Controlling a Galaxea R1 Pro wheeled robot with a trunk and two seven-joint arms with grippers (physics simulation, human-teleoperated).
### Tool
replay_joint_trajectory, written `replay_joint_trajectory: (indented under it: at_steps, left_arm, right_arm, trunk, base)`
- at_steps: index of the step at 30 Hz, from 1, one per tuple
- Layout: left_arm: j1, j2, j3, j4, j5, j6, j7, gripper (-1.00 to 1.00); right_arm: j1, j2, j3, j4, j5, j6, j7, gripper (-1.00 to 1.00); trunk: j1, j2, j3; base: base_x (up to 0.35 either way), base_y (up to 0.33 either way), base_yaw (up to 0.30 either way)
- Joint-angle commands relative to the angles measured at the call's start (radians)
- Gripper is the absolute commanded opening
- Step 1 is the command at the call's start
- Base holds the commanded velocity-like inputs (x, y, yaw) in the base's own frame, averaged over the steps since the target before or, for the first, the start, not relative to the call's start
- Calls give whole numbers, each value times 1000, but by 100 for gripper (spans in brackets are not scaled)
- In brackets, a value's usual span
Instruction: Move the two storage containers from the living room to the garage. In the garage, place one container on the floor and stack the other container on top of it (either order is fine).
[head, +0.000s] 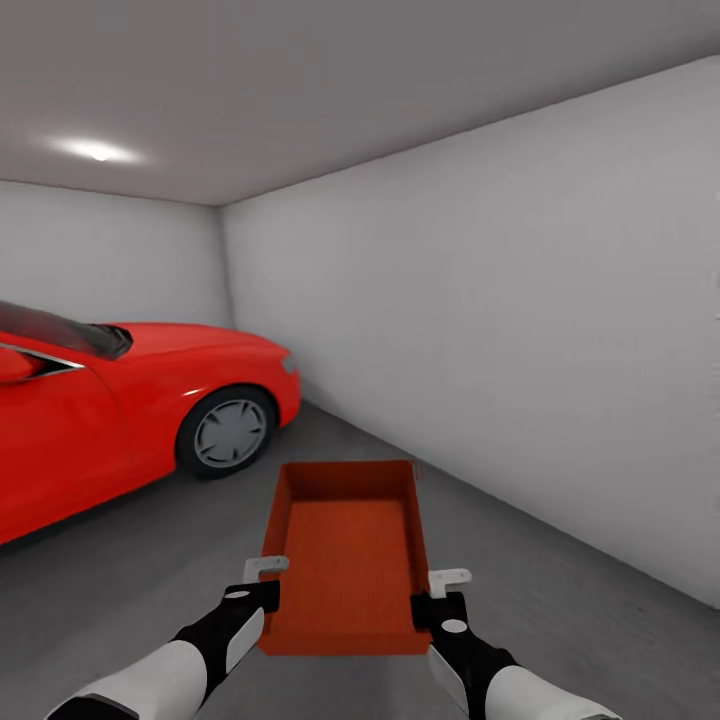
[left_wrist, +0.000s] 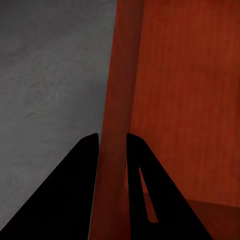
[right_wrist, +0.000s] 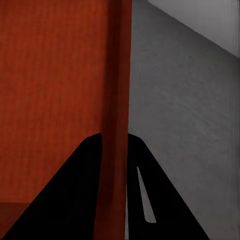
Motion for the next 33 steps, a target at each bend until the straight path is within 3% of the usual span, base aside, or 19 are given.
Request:
replay_joint_trajectory:
  at_steps: [1, 33]
  left_arm:
    - [0, 15, 20, -5, -15, -36, 12, -100]
    - [0, 16, 20, -5, -15, -35, 12, -100]
  right_arm:
    - [0, 0, -16, 2, -11, 0, -1, -100]
    - [0, 0, -16, 2, -11, -2, -1, -100]
  trunk:
    - [1, -1, 0]
    - [1, -1, 0]
  base:
    - [322, 104, -261]
    - [322, 104, -261]
